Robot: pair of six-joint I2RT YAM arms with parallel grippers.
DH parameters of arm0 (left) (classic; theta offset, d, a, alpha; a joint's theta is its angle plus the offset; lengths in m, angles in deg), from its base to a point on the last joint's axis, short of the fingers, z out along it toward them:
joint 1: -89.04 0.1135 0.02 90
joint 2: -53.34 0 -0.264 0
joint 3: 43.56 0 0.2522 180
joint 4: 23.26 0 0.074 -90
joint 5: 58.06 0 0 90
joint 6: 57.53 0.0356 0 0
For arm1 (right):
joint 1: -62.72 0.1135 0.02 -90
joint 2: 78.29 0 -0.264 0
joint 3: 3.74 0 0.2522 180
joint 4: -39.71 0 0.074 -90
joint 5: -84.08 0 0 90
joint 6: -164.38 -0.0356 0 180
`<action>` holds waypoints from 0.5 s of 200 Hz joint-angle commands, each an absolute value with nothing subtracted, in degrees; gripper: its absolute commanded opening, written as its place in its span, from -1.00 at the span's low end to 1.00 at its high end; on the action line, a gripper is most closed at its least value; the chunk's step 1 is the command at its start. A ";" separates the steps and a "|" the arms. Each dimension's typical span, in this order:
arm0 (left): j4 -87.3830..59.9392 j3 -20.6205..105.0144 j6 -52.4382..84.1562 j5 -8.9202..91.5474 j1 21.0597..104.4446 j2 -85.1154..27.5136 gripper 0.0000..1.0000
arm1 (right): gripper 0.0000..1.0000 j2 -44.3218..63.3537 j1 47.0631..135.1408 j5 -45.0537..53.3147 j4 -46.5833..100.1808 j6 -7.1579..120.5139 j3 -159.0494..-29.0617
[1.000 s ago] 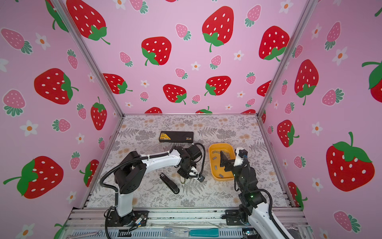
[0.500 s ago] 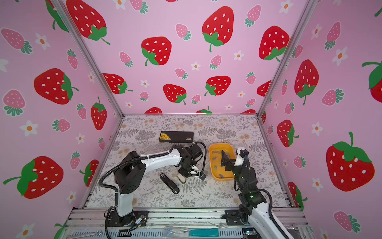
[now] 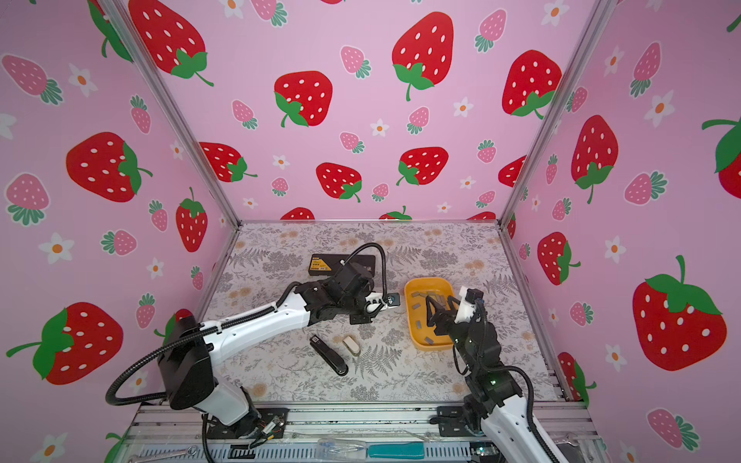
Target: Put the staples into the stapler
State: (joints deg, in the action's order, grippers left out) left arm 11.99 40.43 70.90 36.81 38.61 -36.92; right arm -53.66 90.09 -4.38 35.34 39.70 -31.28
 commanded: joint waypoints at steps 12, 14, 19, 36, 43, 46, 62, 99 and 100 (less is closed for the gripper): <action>3.02 33.57 58.09 41.03 39.19 -30.23 -1.00 | 0.27 -54.45 90.32 8.17 35.86 32.33 -31.93; 2.33 32.93 57.44 40.87 39.18 -29.87 -1.00 | 0.26 -54.51 90.32 8.59 36.12 32.07 -31.88; 0.93 31.68 56.26 40.72 39.23 -28.99 -1.00 | 0.26 -54.64 90.40 9.41 36.66 31.43 -31.76; -1.06 29.15 53.99 40.48 39.21 -26.70 -1.00 | 0.24 -54.99 90.86 11.70 38.80 29.67 -31.30; -0.61 28.95 53.51 40.90 39.21 -26.06 -1.00 | 0.23 -54.97 91.24 12.04 39.21 29.10 -31.15; -0.35 29.07 53.44 41.30 39.19 -25.94 -1.00 | 0.21 -54.99 91.39 12.20 39.45 28.97 -31.08; 1.52 29.80 53.11 42.54 39.06 -25.54 -1.00 | 0.13 -54.34 92.57 13.35 41.47 27.90 -30.57; -1.20 28.53 52.50 42.42 39.01 -24.44 -1.00 | 0.09 -49.50 97.89 13.13 47.21 26.87 -30.65; -1.18 28.54 52.46 42.45 38.98 -24.49 -1.00 | 0.09 -49.26 98.06 13.10 47.35 26.94 -30.71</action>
